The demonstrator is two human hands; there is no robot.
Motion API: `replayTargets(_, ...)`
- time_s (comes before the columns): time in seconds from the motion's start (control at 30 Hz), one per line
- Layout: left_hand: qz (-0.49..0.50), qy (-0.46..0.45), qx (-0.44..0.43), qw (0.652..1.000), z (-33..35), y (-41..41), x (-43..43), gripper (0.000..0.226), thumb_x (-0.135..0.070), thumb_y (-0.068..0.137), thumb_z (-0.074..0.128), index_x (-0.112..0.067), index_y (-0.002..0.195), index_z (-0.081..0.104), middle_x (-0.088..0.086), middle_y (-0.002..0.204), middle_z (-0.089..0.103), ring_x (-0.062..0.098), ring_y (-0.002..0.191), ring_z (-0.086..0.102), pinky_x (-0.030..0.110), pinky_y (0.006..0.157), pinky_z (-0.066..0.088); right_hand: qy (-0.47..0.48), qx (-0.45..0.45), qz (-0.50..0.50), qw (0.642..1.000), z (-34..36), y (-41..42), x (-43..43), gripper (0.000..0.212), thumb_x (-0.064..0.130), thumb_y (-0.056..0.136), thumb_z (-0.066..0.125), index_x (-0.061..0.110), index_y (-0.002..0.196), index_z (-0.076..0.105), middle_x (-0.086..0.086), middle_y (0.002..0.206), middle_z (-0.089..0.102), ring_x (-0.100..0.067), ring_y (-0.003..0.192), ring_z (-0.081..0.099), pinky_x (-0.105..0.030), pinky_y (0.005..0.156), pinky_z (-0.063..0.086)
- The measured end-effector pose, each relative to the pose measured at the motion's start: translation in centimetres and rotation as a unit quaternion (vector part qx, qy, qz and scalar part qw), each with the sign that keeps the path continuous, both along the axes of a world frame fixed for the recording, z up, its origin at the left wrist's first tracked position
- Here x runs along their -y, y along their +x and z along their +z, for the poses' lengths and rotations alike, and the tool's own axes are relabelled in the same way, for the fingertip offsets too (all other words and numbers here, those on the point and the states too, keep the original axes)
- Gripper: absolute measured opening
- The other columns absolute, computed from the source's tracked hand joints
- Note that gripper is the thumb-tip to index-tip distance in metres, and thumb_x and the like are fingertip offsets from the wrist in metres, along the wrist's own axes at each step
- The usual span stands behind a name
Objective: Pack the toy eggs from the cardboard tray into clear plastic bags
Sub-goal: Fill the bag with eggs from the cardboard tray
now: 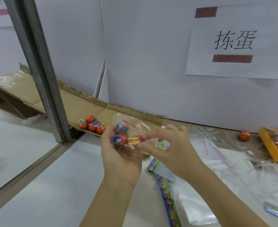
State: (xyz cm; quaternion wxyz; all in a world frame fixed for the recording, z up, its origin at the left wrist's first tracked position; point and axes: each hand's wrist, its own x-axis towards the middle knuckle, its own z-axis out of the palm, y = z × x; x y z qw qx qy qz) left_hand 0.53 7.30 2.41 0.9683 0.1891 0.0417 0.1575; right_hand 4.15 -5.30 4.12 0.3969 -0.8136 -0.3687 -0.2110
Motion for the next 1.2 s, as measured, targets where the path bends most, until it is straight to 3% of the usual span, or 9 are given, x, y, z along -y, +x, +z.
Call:
replayTargets(0.1, 0.025, -0.014, -0.028, 0.999, -0.1, 0.0, -0.3, 0.043, -0.050, 0.091, 0.051, -0.013, 0.103, 0.072, 0.012, 0.100, 0.074, 0.026, 0.083, 0.072, 0.033, 0.067, 0.059, -0.019, 0.012, 0.020, 1.000, -0.4, 0.1, -0.1, 0.011, 0.045, 0.079, 0.069, 0.044, 0.090, 0.071, 0.046, 0.085, 0.050, 0.004, 0.086, 0.043, -0.015, 0.083, 0.021)
replayTargets(0.17, 0.034, -0.007, -0.055, 0.998, -0.1, 0.0, -0.3, 0.038, -0.048, 0.091, 0.054, -0.015, 0.100, 0.069, 0.010, 0.098, 0.075, 0.025, 0.085, 0.072, 0.033, 0.072, 0.058, -0.036, 0.016, 0.022, 0.999, -0.6, 0.1, -0.2, 0.011, 0.037, 0.079, 0.072, 0.043, 0.089, 0.072, 0.044, 0.078, 0.053, 0.006, 0.085, 0.043, -0.017, 0.084, 0.021)
replayTargets(0.37, 0.055, -0.068, -0.119, 0.989, -0.2, 0.3, -0.8, 0.039, -0.055, 0.089, 0.056, -0.018, 0.093, 0.067, 0.011, 0.091, 0.076, 0.027, 0.079, 0.073, 0.036, 0.069, 0.058, -0.063, -0.008, 0.055, 0.996, -0.8, -0.4, -0.3, 0.013, 0.036, 0.083, 0.069, 0.042, 0.094, 0.073, 0.028, 0.086, 0.066, -0.005, 0.084, 0.053, -0.033, 0.090, 0.027)
replayTargets(0.57, 0.082, -0.148, -0.160, 0.973, -0.4, 0.4, -2.5, 0.061, -0.063, 0.093, 0.039, -0.009, 0.104, 0.066, 0.018, 0.104, 0.073, 0.034, 0.097, 0.069, 0.046, 0.092, 0.053, -0.064, -0.029, 0.081, 0.994, -0.9, -1.1, -1.2, 0.020, 0.036, 0.084, 0.058, 0.039, 0.096, 0.073, 0.037, 0.073, 0.056, -0.007, 0.083, 0.051, -0.018, 0.085, 0.025)
replayTargets(0.67, 0.075, -0.142, -0.200, 0.967, -0.5, 0.7, -2.7, 0.060, -0.061, 0.097, 0.028, -0.012, 0.107, 0.063, 0.018, 0.108, 0.068, 0.036, 0.103, 0.064, 0.049, 0.099, 0.049, -0.075, -0.028, 0.089, 0.993, -1.3, -1.3, -1.2, 0.022, 0.034, 0.085, 0.057, 0.037, 0.099, 0.074, 0.027, 0.071, 0.059, -0.004, 0.083, 0.051, -0.018, 0.086, 0.023)
replayTargets(0.73, 0.080, -0.146, -0.220, 0.961, -0.5, 0.8, -2.7, 0.056, -0.057, 0.099, 0.027, -0.014, 0.100, 0.063, 0.017, 0.098, 0.069, 0.032, 0.095, 0.066, 0.045, 0.093, 0.052, -0.079, -0.019, 0.089, 0.993, -1.7, -1.6, -1.2, 0.022, 0.032, 0.084, 0.059, 0.036, 0.100, 0.073, 0.021, 0.076, 0.064, 0.002, 0.084, 0.049, -0.019, 0.085, 0.024)
replayTargets(0.87, 0.077, -0.183, -0.203, 0.959, -0.7, 0.7, -2.9, 0.055, -0.054, 0.098, 0.025, -0.014, 0.086, 0.061, 0.004, 0.050, 0.061, 0.016, 0.040, 0.057, 0.020, 0.048, 0.051, -0.097, 0.023, 0.078, 0.992, -2.6, -2.1, -1.5, 0.025, 0.035, 0.083, 0.056, 0.031, 0.101, 0.074, 0.024, 0.093, 0.069, 0.004, 0.088, 0.053, -0.022, 0.086, 0.028)
replayTargets(1.03, 0.079, -0.135, -0.220, 0.963, -0.9, 0.7, -2.5, 0.056, -0.050, 0.099, 0.022, -0.015, 0.080, 0.060, 0.005, 0.047, 0.061, 0.018, 0.036, 0.058, 0.021, 0.047, 0.048, -0.089, 0.036, 0.087, 0.992, -3.7, -2.2, -1.6, 0.026, 0.031, 0.083, 0.058, 0.029, 0.105, 0.072, 0.024, 0.111, 0.067, 0.000, 0.097, 0.058, -0.028, 0.091, 0.031)
replayTargets(1.2, 0.101, -0.129, -0.228, 0.960, -1.3, 1.1, -2.7, 0.055, -0.045, 0.100, 0.021, -0.016, 0.076, 0.060, -0.001, 0.061, 0.056, 0.016, 0.052, 0.050, 0.023, 0.052, 0.040, -0.042, 0.005, 0.079, 0.996, -4.3, -2.3, -1.9, 0.027, 0.023, 0.087, 0.053, 0.028, 0.106, 0.071, 0.019, 0.091, 0.067, -0.001, 0.086, 0.054, -0.023, 0.085, 0.034)
